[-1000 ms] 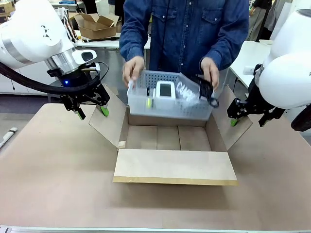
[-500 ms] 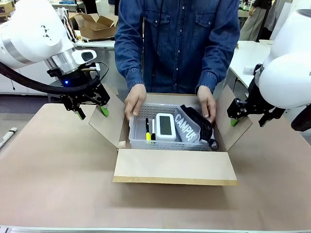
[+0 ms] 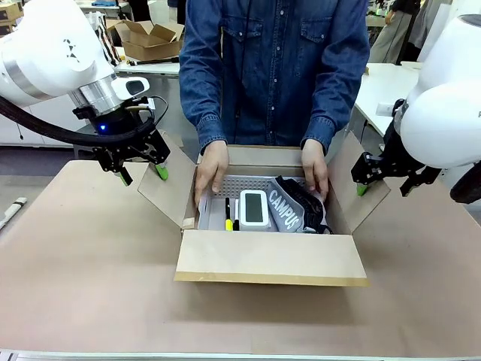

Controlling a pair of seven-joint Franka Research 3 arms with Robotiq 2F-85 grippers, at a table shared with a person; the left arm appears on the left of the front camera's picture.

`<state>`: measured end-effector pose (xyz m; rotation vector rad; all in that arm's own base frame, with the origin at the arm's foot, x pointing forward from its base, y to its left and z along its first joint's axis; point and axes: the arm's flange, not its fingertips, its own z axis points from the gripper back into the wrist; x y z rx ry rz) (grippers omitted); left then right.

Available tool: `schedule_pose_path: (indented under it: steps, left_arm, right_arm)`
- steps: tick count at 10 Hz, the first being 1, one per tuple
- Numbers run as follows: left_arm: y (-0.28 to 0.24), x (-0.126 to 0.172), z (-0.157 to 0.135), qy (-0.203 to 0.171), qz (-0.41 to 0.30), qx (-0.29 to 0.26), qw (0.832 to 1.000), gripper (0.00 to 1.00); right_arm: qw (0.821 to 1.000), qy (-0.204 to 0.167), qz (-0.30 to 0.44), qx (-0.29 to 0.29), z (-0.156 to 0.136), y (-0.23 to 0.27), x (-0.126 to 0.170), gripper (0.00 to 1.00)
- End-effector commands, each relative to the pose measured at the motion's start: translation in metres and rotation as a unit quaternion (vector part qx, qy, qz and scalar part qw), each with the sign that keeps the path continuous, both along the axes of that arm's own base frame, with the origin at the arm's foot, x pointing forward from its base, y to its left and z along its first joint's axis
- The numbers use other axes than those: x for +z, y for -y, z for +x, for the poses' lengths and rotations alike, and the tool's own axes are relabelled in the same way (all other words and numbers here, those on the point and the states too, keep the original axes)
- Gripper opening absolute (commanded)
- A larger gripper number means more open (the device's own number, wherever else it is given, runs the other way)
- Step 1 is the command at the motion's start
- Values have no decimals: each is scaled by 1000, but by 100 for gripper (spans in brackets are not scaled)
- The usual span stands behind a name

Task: Pack the gift set into the box.
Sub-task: Lift both hands away from the flaps of the Package Box.

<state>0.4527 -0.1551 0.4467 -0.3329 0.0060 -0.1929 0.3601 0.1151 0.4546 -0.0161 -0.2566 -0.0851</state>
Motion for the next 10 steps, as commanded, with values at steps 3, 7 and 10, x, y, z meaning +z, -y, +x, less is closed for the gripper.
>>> schedule_pose_path:
  steps: [3, 7, 10]
  left_arm:
    - [0, 3, -1, 2, 12, 6, 1000, 100]
    - [0, 3, -1, 2, 12, 6, 1000, 100]
    - [0, 3, -1, 2, 12, 6, 1000, 100]
  right_arm:
    - [1000, -3, 6, 0, 0, 2, 4, 100]
    - [1000, -3, 6, 0, 0, 2, 4, 100]
    - [1000, -3, 6, 0, 0, 2, 4, 100]
